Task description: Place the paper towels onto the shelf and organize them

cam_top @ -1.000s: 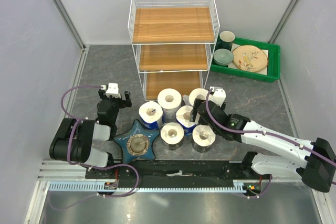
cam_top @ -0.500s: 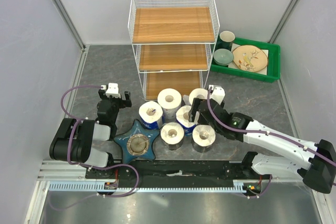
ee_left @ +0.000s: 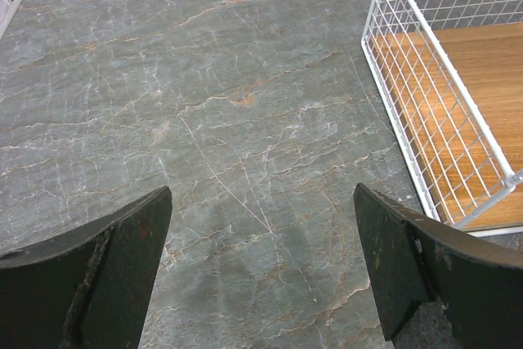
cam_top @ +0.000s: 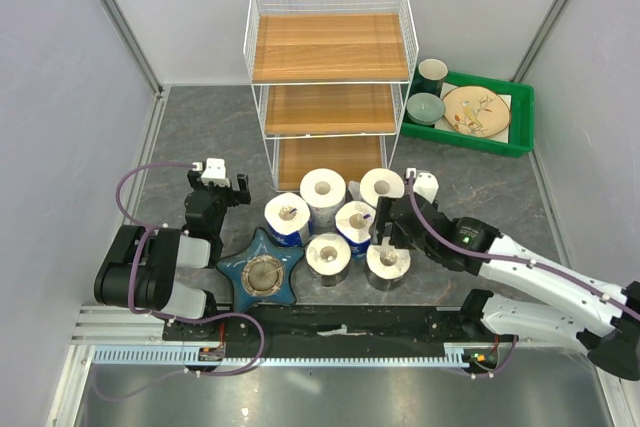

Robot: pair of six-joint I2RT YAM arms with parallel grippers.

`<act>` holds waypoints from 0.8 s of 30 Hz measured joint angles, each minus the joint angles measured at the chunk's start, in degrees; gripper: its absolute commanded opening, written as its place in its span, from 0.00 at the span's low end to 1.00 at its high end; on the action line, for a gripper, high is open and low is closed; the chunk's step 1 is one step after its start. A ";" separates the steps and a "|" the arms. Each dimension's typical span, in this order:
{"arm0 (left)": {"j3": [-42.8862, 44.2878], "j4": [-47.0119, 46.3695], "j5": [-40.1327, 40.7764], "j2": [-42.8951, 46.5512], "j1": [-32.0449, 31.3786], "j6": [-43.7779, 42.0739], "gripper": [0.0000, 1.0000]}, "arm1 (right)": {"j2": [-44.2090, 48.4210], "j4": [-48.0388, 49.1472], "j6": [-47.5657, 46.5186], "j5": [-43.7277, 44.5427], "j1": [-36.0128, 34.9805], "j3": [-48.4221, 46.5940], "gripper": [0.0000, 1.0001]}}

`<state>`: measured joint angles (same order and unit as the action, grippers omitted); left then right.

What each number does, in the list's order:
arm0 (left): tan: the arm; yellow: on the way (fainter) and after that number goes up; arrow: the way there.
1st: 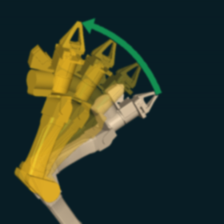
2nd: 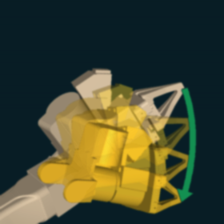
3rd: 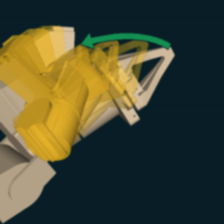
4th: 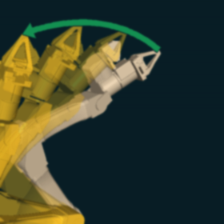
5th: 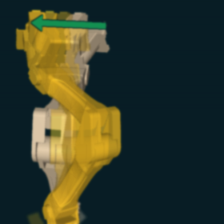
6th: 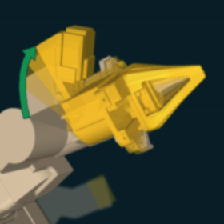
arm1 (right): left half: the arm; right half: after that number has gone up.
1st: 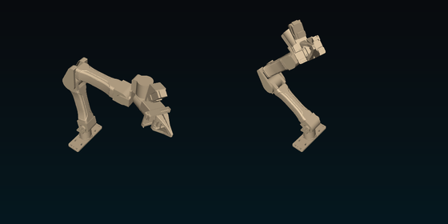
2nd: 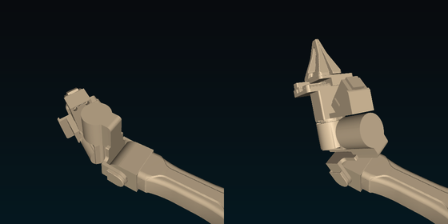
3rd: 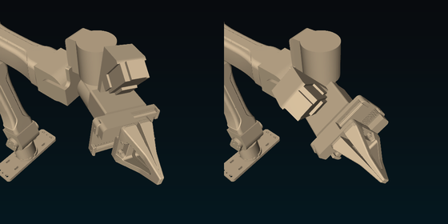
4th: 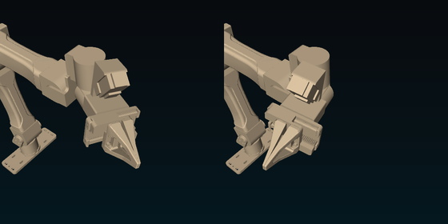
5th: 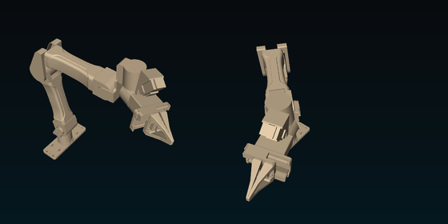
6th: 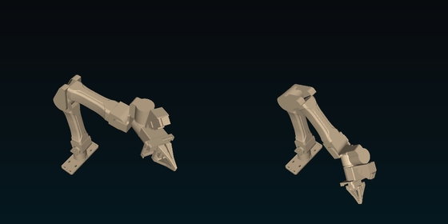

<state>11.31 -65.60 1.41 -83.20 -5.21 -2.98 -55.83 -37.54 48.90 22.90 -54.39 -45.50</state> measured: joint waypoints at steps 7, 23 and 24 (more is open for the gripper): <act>0.00 0.00 0.00 0.00 0.00 0.00 1.00 | 8.11 -11.80 4.98 -0.42 -0.20 -3.48 0.85; 0.00 0.00 0.00 0.00 0.00 0.00 1.00 | 10.21 -20.13 9.07 -5.07 -0.52 1.81 0.82; 0.00 0.00 0.00 0.00 0.00 0.00 1.00 | 10.43 -19.98 9.27 -5.09 -0.52 2.19 0.82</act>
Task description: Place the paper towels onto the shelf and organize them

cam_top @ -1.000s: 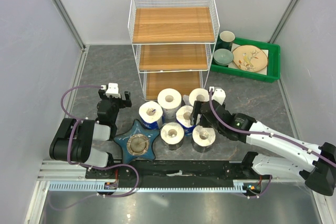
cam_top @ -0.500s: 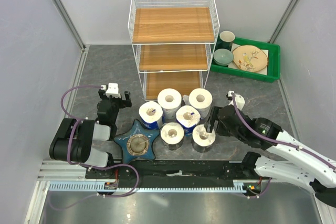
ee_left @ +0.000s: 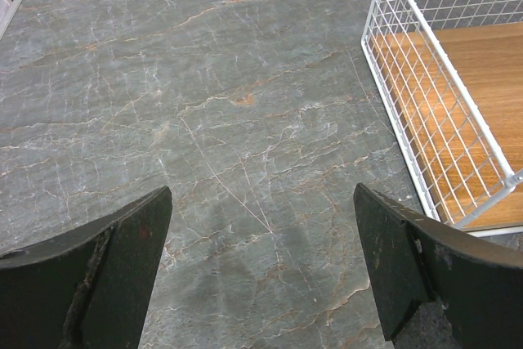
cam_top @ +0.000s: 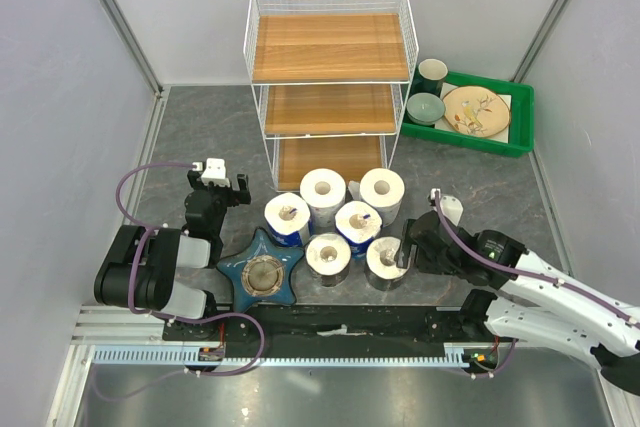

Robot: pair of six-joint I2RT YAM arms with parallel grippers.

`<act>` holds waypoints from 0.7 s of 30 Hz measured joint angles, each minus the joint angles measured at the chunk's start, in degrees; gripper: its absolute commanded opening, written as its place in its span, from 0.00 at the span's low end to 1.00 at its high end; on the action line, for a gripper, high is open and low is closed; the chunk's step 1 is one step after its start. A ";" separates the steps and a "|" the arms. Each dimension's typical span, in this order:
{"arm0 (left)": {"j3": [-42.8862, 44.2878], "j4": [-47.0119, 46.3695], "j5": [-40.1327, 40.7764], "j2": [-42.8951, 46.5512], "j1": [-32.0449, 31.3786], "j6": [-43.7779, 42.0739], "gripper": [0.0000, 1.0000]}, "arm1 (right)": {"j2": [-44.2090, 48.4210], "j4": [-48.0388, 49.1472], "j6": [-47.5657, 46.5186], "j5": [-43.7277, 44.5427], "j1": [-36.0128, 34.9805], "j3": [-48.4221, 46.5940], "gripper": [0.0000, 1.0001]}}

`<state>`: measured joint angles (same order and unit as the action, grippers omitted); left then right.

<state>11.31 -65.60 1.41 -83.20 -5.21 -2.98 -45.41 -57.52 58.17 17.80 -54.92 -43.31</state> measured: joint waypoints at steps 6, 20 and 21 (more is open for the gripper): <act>0.00 0.00 0.00 0.00 0.00 0.00 1.00 | 0.57 1.84 0.61 -0.04 0.00 1.81 0.82; 0.00 0.00 0.00 0.00 0.00 0.00 1.00 | -1.05 6.34 0.63 -0.42 0.00 4.37 0.66; 0.00 0.00 0.00 0.00 0.00 0.00 1.00 | -1.03 6.45 0.66 -0.37 0.00 4.44 0.65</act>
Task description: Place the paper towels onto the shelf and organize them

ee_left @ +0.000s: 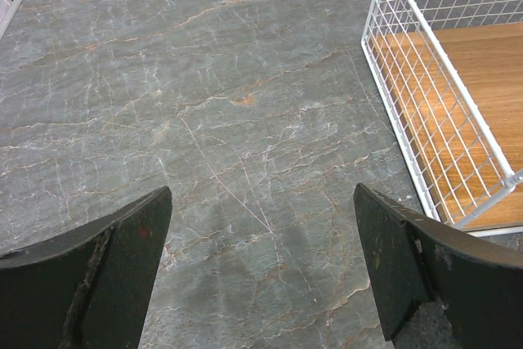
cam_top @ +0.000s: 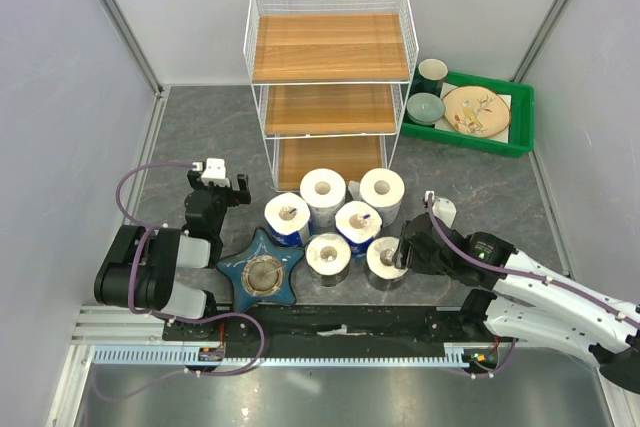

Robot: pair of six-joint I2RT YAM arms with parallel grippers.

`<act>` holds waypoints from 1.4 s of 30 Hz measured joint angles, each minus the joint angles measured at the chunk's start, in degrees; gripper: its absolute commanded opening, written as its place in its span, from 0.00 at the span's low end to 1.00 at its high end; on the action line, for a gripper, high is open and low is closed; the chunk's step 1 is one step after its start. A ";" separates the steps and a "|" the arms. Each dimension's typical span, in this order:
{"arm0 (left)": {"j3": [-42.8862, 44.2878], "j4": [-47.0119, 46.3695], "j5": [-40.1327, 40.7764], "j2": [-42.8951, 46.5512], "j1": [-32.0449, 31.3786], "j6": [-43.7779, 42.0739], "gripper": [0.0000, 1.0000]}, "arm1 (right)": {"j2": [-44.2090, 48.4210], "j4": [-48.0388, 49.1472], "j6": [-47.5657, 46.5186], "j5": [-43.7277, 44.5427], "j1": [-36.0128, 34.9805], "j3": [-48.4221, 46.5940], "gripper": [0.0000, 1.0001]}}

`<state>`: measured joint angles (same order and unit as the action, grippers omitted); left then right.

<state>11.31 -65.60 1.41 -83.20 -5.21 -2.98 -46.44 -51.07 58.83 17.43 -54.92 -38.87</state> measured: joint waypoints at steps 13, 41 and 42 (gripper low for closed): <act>0.00 0.00 0.00 0.00 0.00 0.00 1.00 | -2.14 2.47 -0.04 0.22 0.00 1.40 0.62; 0.00 0.00 0.00 0.00 0.00 0.00 1.00 | 6.27 -6.01 -4.87 2.93 0.00 -11.96 0.22; 0.00 0.00 0.00 0.00 0.00 0.00 1.00 | 6.73 -6.05 -5.05 3.28 -0.02 -13.07 0.22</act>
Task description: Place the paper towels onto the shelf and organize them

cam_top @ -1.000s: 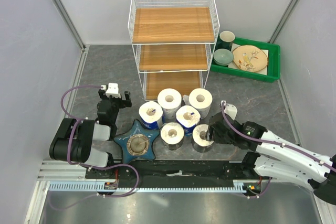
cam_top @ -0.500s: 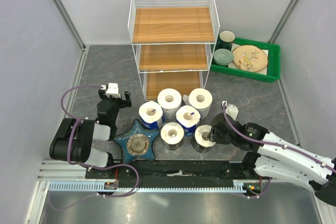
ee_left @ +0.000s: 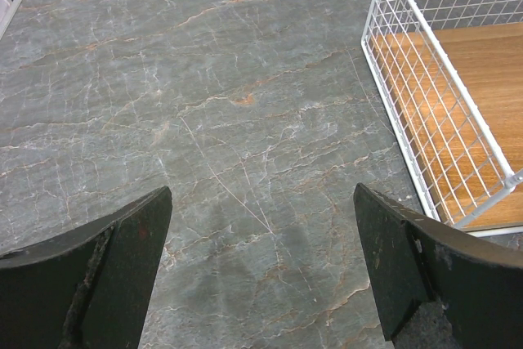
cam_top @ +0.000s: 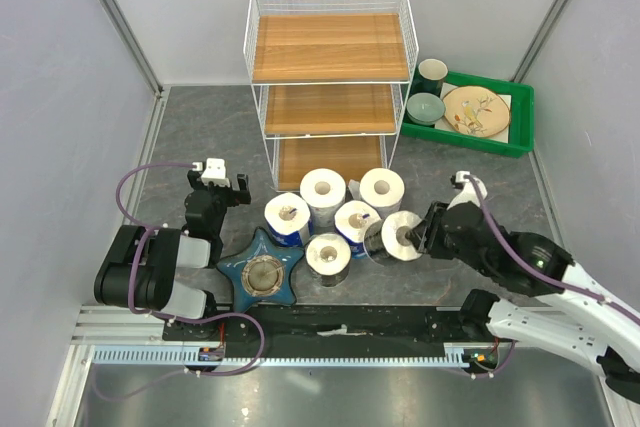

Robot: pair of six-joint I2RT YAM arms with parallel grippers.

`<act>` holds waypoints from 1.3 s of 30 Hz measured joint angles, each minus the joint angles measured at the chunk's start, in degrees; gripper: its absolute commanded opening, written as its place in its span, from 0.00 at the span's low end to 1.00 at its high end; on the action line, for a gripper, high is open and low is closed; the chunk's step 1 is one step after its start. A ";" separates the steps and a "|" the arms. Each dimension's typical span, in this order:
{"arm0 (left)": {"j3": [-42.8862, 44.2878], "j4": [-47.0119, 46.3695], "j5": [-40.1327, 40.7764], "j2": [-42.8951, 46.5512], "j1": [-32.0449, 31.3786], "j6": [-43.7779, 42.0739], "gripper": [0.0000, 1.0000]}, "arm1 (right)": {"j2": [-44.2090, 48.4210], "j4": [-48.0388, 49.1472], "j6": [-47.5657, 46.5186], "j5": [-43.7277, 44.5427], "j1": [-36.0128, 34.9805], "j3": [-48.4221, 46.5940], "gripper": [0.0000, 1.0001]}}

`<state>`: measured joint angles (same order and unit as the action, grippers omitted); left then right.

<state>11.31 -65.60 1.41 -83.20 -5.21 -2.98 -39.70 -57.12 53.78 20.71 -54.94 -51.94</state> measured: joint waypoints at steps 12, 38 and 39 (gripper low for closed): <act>0.00 0.00 0.00 0.00 0.00 0.02 1.00 | -7.67 0.83 -7.56 5.05 0.02 -15.13 0.22; 0.00 0.02 0.00 0.00 0.00 0.02 1.00 | -40.46 12.37 -36.15 16.90 0.02 -69.35 0.23; 0.00 0.00 0.00 0.00 0.00 0.00 1.00 | -41.99 12.66 -37.29 17.33 0.02 -71.04 0.23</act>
<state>11.31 -65.60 1.41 -83.20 -5.21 -2.98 -81.69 -44.47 16.49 38.04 -54.92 -122.98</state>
